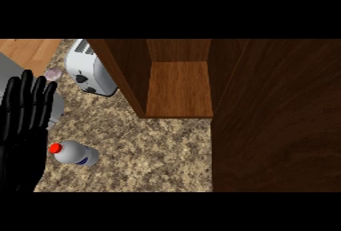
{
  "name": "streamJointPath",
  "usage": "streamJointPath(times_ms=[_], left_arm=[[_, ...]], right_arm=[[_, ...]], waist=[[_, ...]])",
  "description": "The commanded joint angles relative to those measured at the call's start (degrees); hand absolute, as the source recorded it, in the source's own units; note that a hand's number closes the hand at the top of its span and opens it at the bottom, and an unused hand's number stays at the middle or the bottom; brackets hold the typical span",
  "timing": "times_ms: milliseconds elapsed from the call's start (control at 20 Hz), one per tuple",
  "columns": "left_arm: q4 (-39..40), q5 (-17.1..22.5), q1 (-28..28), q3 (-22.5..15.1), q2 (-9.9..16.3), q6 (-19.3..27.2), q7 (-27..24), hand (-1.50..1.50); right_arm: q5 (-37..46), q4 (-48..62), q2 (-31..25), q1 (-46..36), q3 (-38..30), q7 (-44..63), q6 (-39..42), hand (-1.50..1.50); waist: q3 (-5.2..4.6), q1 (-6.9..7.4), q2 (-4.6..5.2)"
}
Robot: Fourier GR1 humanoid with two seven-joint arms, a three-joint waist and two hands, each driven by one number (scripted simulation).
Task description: Pick up the bottled water, place it into the cabinet and close the cabinet
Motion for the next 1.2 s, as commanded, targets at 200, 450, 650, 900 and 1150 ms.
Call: streamJointPath(times_ms=[200,450,650,900,1150], left_arm=[[-4.5,20.7,8.3,13.4,12.6,-18.8,-4.5,-1.5],[0.0,37.2,15.3,14.9,14.2,-26.7,1.9,-1.5],[-0.4,49.9,18.7,24.4,20.5,-30.4,6.1,-1.5],[-2.8,55.7,22.4,29.6,21.1,-32.2,10.1,-1.5],[-2.9,57.6,21.1,32.2,21.4,-31.1,14.8,-1.5]], right_arm=[[-0.6,-6.6,2.0,9.3,1.8,0.4,0.3,-1.5],[-5.4,-7.9,0.2,10.2,7.5,3.7,6.7,-1.5],[-4.9,-17.4,0.8,14.3,11.3,10.4,5.5,-1.5],[0.8,-19.5,4.1,13.2,18.2,13.9,2.3,-1.5],[2.0,-22.5,3.1,18.2,20.4,12.8,3.5,-1.5]], waist=[[-1.57,0.11,0.06],[-1.54,0.72,0.19],[-1.5,0.09,0.16],[-1.47,0.09,0.32],[-1.44,-0.38,0.36]])
